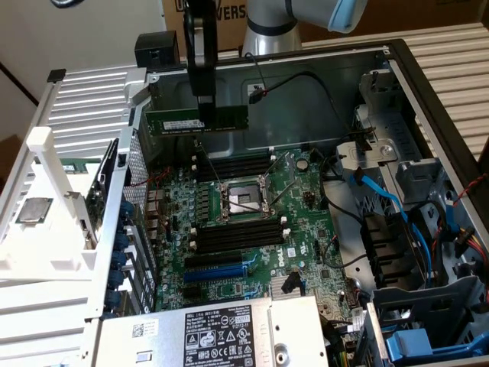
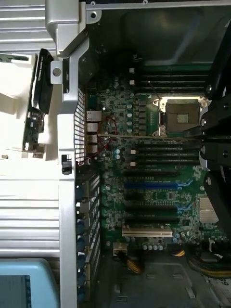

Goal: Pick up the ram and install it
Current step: 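Pick up the ram and move it above insertion slot, then insert the ram into the slot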

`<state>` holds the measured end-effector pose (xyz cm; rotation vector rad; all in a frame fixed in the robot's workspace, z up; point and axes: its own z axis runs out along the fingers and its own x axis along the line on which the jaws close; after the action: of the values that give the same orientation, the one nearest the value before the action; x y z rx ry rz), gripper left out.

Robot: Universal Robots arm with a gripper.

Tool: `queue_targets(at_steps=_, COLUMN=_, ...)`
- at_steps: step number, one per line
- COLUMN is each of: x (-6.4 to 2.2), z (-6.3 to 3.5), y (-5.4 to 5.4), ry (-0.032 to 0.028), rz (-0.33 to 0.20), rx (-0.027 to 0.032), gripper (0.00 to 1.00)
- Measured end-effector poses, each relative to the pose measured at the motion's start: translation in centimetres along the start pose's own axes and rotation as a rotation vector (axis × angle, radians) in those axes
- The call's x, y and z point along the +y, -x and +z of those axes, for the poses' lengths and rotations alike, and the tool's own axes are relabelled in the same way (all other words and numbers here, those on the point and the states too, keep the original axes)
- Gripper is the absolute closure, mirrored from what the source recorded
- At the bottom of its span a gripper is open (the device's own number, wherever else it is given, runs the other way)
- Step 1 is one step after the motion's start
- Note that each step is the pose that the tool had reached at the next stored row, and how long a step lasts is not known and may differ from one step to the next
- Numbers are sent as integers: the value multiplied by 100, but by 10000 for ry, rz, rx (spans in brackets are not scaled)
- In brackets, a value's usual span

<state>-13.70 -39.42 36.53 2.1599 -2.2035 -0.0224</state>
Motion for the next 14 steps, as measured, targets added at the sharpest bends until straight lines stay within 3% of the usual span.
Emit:
queue_targets(at_steps=6, x=-12, z=126, y=4, ry=-15, rz=-520, rx=25, gripper=87)
queue_targets(at_steps=14, x=-15, z=134, y=4, ry=-11, rz=-542, rx=26, gripper=87)
